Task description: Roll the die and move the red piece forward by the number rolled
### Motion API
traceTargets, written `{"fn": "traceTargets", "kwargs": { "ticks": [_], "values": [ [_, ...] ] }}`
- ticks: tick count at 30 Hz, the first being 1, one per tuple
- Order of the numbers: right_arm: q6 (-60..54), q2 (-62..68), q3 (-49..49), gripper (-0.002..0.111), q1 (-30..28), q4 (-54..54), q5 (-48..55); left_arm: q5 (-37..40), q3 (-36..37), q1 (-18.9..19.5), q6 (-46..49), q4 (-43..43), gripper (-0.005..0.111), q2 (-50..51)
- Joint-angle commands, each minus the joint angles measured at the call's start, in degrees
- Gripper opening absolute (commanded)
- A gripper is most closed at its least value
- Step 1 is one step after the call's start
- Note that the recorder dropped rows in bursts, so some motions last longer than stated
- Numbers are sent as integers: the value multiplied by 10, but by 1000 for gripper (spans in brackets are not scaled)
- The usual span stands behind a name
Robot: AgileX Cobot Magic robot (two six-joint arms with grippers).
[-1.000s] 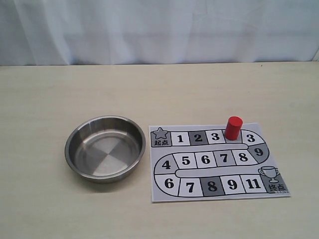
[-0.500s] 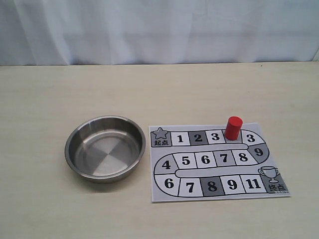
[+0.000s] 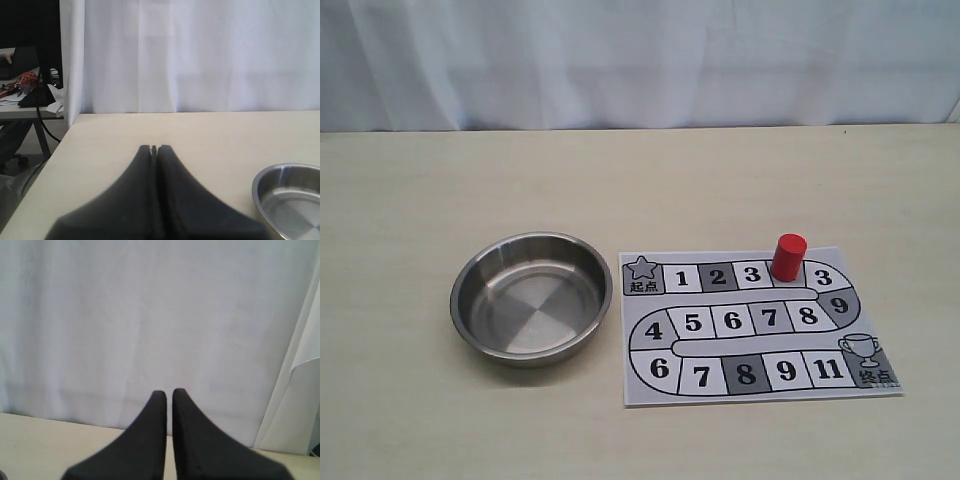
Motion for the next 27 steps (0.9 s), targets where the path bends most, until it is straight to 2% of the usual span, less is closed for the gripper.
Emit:
{"fn": "traceTargets", "kwargs": {
  "ticks": [1,13,23,27],
  "values": [
    [10,-1,86,4,1,1,-107,-6,-3,0,0,0,0,-1],
    [12,-1,345,4,1,-4,-388,-6,-3,0,0,0,0,-1],
    [12,-1,426,4,1,-4,-427,-6,-3,0,0,0,0,-1],
    [12,-1,426,4,1,-4,-370,-6,-3,0,0,0,0,-1]
  ]
}}
